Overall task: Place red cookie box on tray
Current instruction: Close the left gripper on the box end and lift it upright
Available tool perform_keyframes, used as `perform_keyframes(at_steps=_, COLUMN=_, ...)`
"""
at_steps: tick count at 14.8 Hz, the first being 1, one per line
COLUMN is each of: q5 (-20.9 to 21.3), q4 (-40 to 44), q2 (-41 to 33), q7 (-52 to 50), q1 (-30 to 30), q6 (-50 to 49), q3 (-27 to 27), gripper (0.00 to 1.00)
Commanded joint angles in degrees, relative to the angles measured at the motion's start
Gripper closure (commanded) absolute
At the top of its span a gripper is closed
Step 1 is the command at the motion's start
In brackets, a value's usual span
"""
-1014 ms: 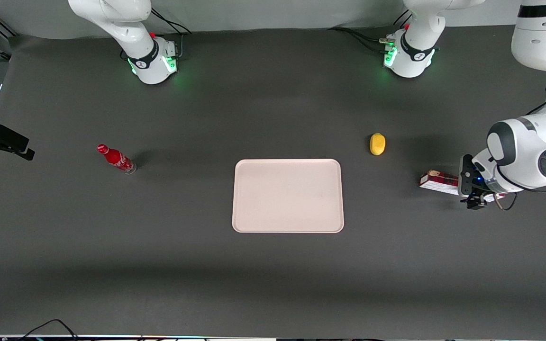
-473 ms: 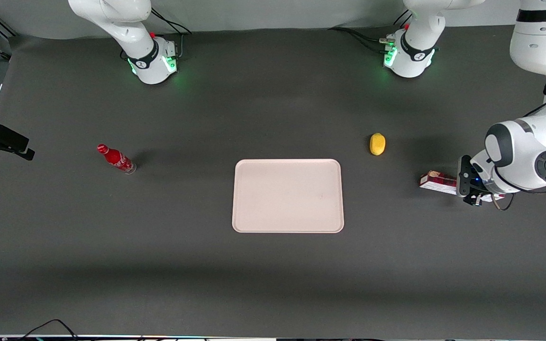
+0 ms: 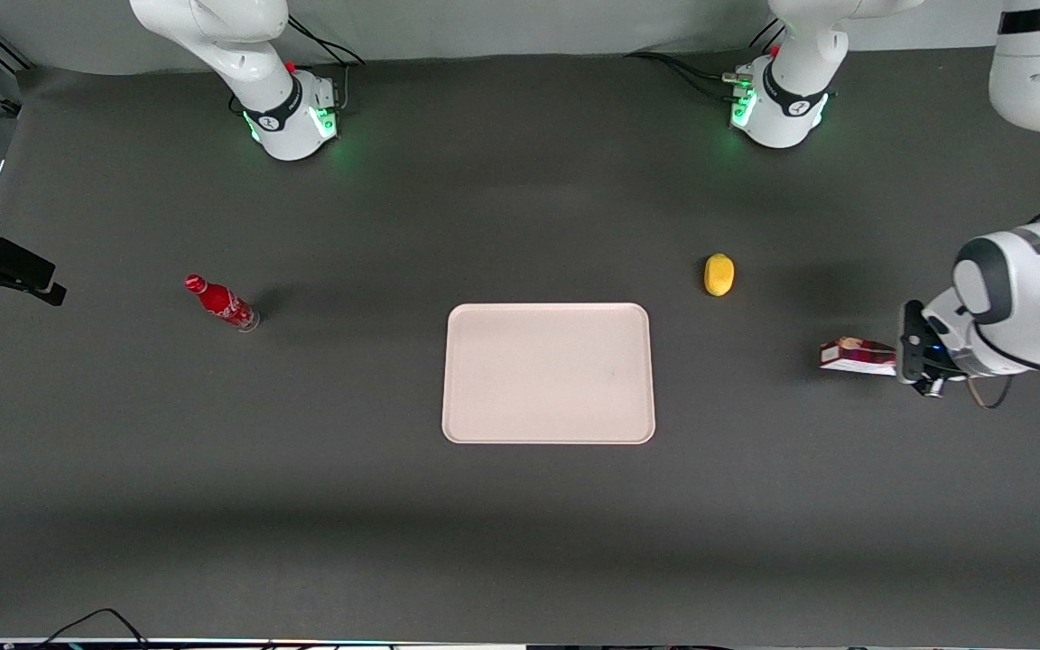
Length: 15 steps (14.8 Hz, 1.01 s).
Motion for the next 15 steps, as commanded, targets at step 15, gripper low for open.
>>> perform_keyframes(at_steps=15, q5=0.08, q4=19.02, q2=-17.08, q7=-31.85, q1=-0.89, q6=-31.28, q3=0.63, gripper=1.00)
